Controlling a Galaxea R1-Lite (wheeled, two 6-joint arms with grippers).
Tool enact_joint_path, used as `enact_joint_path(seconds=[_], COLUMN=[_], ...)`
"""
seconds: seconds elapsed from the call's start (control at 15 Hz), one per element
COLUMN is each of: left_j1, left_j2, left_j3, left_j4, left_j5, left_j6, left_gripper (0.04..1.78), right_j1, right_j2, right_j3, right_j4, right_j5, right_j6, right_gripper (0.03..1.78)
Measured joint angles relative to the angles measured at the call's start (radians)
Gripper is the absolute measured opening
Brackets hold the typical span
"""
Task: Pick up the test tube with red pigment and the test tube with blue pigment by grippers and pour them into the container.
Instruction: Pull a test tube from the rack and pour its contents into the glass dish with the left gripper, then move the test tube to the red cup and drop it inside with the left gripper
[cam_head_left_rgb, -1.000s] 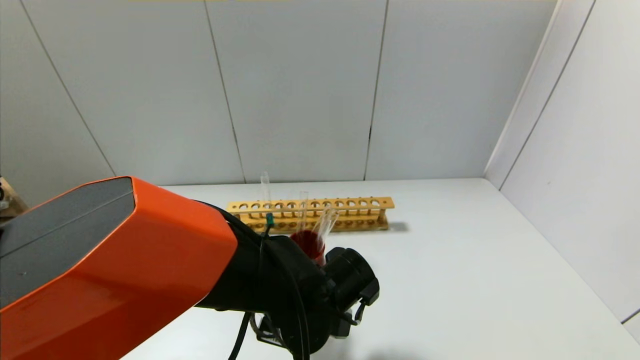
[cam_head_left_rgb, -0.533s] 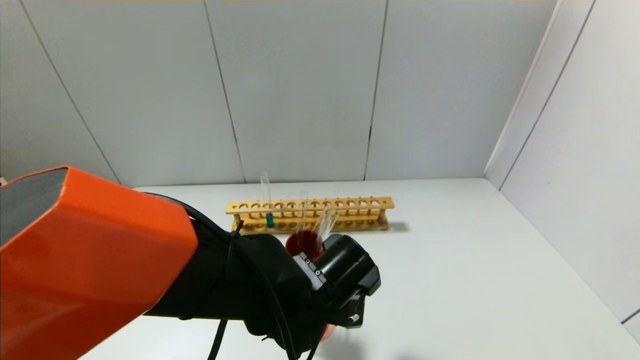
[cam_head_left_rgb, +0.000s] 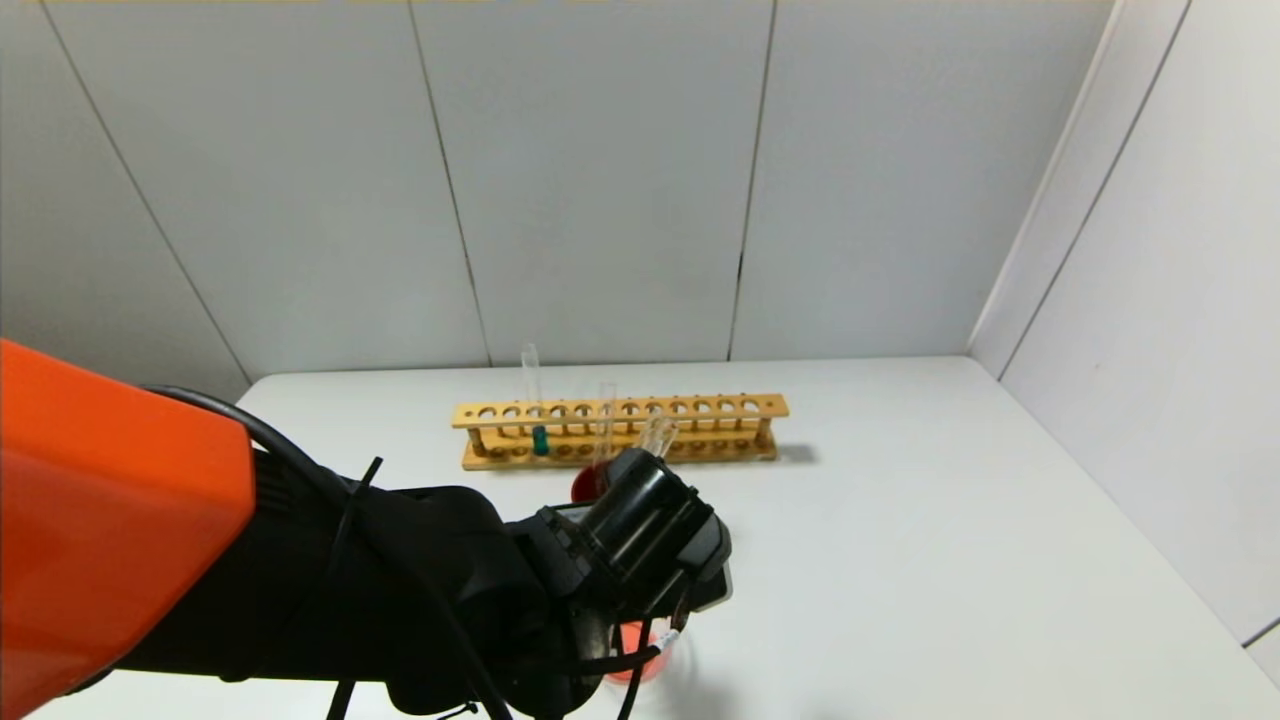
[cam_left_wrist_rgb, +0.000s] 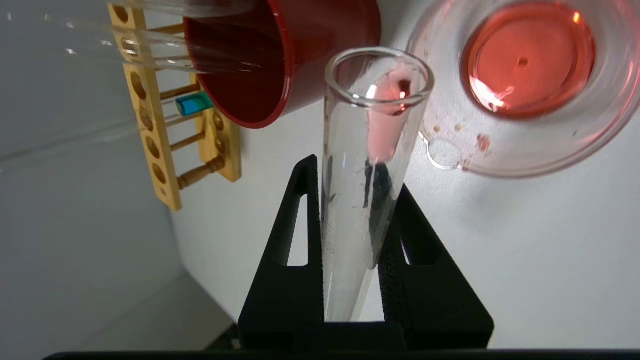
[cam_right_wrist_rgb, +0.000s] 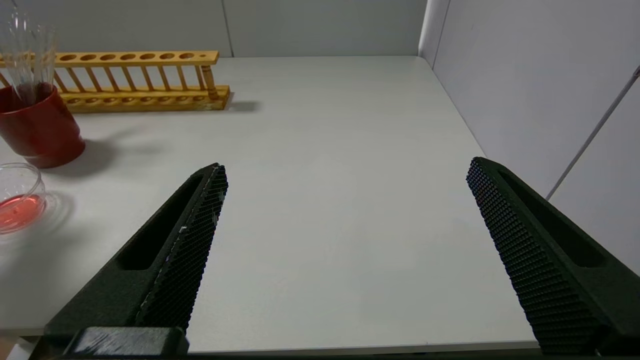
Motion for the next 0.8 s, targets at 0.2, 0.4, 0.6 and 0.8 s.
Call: enact_joint_path(seconds=[0.2,0.4,0.6,0.8], left_j1=[0.001,0.002,0.006,0.04], left_j2=[-0.028,-0.068,-0.096,-0.122], left_j3=[0.011,0.044,0.067,0.114], left_j4=[-0.049,-0.155,-0.29,-0.454], left_j5=[-0.066,-0.075,-0.073,-0.073], left_j6=[-0.233,-0.369,-0.486,-0.516], left_gripper=[0.35,0.35,0.35,0.35], right_j1=[0.0,0.0,0.0,0.0], right_j2=[0.0,0.0,0.0,0.0], right_j3=[0.0,0.0,0.0,0.0], right_j4=[0.0,0.0,0.0,0.0], right_j5=[0.0,0.0,0.0,0.0], right_j6=[0.0,0.0,0.0,0.0], right_gripper=[1.75,1.75,1.75,1.75])
